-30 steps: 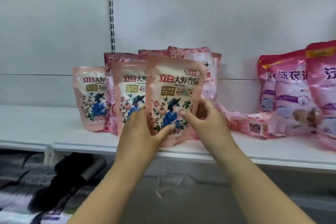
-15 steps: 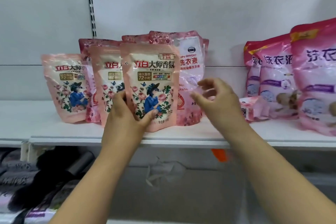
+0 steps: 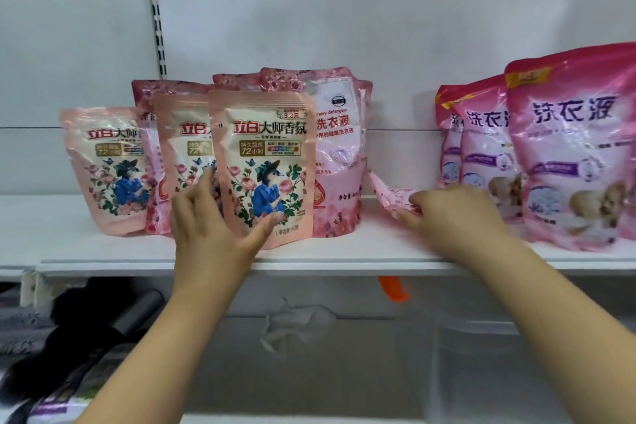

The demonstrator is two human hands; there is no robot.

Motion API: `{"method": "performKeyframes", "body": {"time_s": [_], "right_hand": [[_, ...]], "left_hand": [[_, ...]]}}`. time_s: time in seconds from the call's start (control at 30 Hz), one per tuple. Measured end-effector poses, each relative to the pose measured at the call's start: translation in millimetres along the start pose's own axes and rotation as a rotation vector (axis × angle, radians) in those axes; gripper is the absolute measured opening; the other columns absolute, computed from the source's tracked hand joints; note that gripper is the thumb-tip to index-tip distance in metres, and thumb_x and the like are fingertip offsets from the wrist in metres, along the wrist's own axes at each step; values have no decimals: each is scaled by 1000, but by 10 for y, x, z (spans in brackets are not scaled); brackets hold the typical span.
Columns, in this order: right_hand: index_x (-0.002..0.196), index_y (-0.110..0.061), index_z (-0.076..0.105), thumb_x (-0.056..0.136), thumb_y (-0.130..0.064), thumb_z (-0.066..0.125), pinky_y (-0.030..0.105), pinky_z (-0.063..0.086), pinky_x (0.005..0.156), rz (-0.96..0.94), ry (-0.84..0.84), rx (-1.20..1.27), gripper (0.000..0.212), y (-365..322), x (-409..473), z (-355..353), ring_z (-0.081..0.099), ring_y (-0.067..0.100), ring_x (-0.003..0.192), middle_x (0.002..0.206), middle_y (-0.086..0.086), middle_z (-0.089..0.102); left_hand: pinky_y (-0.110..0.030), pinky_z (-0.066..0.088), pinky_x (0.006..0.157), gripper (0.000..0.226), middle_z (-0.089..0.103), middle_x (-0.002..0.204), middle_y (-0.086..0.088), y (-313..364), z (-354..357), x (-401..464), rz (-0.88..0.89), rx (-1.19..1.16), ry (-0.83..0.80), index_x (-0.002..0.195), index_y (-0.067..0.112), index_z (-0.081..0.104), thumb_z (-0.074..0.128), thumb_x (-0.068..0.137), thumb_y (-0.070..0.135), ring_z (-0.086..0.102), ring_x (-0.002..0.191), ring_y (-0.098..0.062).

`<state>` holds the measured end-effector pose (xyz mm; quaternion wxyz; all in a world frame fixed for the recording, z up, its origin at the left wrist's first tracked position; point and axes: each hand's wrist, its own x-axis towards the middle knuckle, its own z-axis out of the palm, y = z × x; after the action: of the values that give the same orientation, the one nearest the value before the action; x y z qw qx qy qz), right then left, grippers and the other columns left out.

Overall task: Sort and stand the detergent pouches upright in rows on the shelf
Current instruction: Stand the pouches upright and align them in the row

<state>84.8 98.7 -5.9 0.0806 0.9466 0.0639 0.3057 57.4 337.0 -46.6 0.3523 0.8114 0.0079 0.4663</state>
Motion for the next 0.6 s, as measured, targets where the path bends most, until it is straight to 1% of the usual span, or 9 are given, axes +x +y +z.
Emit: {"method": "performKeyframes", "body": {"time_s": [0.1,0.13,0.2,0.27,0.33,0.4,0.43,0.5,0.6], "right_hand": [[135,-20,37,92,-49,38,33,37,87,-24,105,78,52,-43,-257,-129,52,26,109,117,5,61],[133,-20,42,91,-46,45,35,40,84,-22,156,146,49,-58,-351,-147,55,28,103,110,6,64],[106,-15,66,83,-36,59,39,48,69,-53,312,226,32,-63,-521,-121,62,32,78,83,10,70],[78,-14,73,76,-36,56,35,47,56,-55,520,265,28,-66,-693,-65,60,31,57,61,10,66],[68,-16,72,76,-36,51,31,41,54,-80,586,248,29,-133,-868,-46,58,28,51,57,5,65],[66,-16,70,78,-34,53,30,43,54,-132,633,230,28,-212,-1027,-71,57,27,51,60,2,67],[68,-16,71,79,-32,55,30,44,54,-159,642,235,26,-249,-1099,-75,57,26,52,63,1,68],[75,-15,73,80,-29,57,30,47,57,-218,656,264,22,-338,-1255,-38,59,25,56,73,-1,72],[87,-13,75,77,-36,60,32,47,71,-296,597,315,29,-435,-1445,111,64,21,74,89,-2,73]], "left_hand": [[-32,16,108,86,29,130,-12,12,-4,-80,32,-6,23,140,11,30,73,72,40,19,119,-9],[-29,16,105,86,29,125,-7,7,-2,-138,18,-27,26,139,14,32,71,71,49,19,116,-6],[-19,17,97,81,27,114,4,37,-19,-304,-8,-130,43,134,22,40,54,66,63,24,109,-3],[-9,26,86,58,40,103,8,133,-10,-542,-33,-290,3,113,31,52,43,67,63,38,97,2],[-4,39,68,35,57,88,7,321,69,-759,-207,-569,-152,91,31,61,58,68,57,53,78,3],[-11,47,55,44,64,80,-2,516,194,-889,-555,-876,-474,86,20,62,57,60,56,59,71,-9],[-15,50,56,55,67,82,-5,612,234,-922,-687,-995,-635,93,15,62,56,62,60,61,73,-15],[-25,52,65,71,70,86,-4,729,272,-963,-769,-1157,-845,110,9,63,51,67,64,59,81,-24],[-28,55,72,62,72,94,-10,811,247,-977,-882,-1309,-944,98,8,71,51,65,57,66,83,-23]]}}
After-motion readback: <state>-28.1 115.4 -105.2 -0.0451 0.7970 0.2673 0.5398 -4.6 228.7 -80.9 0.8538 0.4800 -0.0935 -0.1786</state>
